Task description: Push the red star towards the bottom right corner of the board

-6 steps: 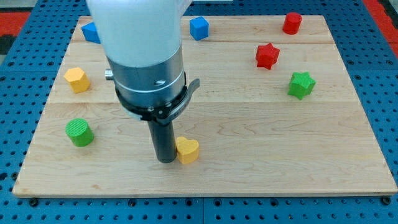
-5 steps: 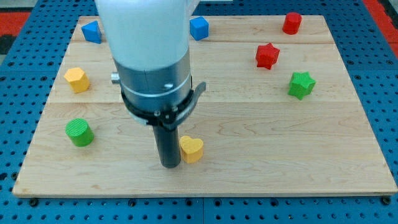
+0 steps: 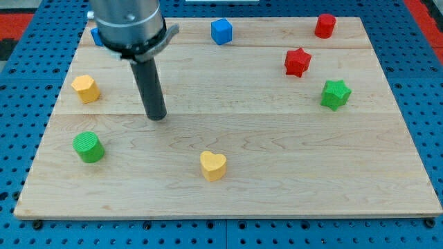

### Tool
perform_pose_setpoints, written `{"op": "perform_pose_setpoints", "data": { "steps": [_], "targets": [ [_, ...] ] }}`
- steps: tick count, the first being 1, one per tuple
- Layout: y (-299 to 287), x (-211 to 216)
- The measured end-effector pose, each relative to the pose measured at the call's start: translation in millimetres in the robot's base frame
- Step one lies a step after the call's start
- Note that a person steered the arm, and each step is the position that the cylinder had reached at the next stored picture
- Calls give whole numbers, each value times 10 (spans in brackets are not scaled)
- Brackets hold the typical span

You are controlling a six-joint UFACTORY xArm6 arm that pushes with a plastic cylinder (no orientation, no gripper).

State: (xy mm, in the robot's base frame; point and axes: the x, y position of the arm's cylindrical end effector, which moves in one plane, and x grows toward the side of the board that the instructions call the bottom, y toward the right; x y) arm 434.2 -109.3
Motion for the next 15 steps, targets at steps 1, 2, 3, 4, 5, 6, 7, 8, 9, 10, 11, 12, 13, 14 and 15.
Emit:
{"op": "perform_pose_setpoints", "data": {
  "steps": [1, 2, 3, 4, 5, 6, 7, 8, 9, 10, 11, 12, 13, 14, 15],
  "targets": [
    [375, 265],
    [428, 190],
    [580, -180],
    [1101, -664],
    [1381, -1303],
    [2294, -1606],
    [2373, -1108],
    [2249, -86],
    [2350, 602],
    [1915, 98],
    [2348, -201],
    [2774, 106],
    [2774, 937],
    [2759, 1154],
    [2287, 674]
  ]
}}
